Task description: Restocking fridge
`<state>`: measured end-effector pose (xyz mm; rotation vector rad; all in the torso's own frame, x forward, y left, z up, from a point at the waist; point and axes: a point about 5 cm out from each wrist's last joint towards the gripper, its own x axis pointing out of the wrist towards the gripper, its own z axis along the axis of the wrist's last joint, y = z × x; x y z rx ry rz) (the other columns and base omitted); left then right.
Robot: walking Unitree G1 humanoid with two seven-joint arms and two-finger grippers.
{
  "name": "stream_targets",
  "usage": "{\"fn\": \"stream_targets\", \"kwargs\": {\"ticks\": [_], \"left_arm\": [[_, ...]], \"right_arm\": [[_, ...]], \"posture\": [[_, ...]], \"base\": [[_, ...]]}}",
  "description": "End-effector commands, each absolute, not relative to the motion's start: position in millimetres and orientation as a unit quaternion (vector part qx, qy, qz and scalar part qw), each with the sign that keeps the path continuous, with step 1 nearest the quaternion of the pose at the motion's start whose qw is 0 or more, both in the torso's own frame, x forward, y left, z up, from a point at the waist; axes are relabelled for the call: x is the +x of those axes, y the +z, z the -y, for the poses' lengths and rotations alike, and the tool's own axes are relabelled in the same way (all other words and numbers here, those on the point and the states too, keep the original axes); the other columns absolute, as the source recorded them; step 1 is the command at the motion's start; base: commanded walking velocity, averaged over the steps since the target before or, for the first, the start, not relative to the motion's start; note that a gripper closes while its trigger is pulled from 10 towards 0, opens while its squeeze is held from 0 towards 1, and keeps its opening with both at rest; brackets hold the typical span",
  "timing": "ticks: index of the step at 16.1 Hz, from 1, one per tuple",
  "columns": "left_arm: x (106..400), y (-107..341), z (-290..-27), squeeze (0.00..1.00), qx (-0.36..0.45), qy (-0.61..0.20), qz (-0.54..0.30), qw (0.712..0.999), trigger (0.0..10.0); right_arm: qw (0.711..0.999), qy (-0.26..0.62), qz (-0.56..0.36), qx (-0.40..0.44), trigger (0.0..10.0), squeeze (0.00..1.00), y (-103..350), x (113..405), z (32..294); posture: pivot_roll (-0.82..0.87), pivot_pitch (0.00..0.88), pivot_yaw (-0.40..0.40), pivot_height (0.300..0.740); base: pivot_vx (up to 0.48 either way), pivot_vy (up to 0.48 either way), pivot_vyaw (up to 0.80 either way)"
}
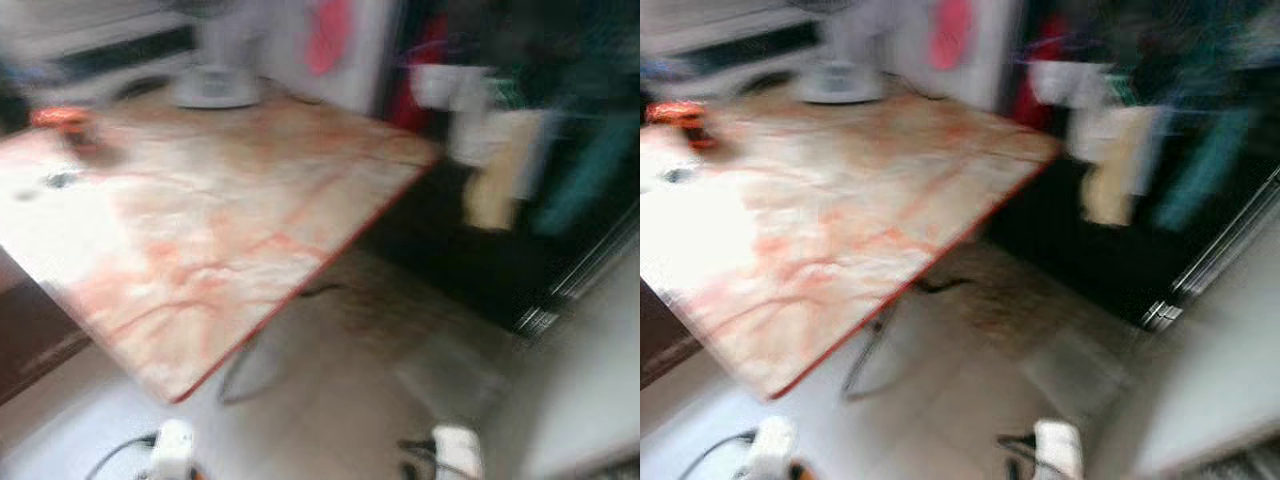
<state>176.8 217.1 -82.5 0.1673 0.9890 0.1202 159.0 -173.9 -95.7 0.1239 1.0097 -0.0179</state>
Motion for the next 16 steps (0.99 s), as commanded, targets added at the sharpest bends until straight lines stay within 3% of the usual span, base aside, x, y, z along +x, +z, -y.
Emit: {"fn": "stream_targets", "kwargs": {"ticks": [1,16], "left_arm": [[173.7,-86.6,-204.5,0.00,0.072,0.036,-0.486,0.870,10.0],[177.6,-85.1,-203.1,0.00,0.072,0.034,-0.482,0.872,10.0]], "right_arm": [[0.870,-0.021,-0.489,0.056,10.0,0.00,-96.1,156.0,184.1],[0.871,-0.045,-0.486,0.064,10.0,0.00,-95.7,156.6,186.4]], "posture": [[-0.10,0.000,0.002,0.740],[-0.10,0.015,-0.004,0.740]], "base": [[0.000,0.000,-0.79],[0.000,0.000,-0.79]]}}
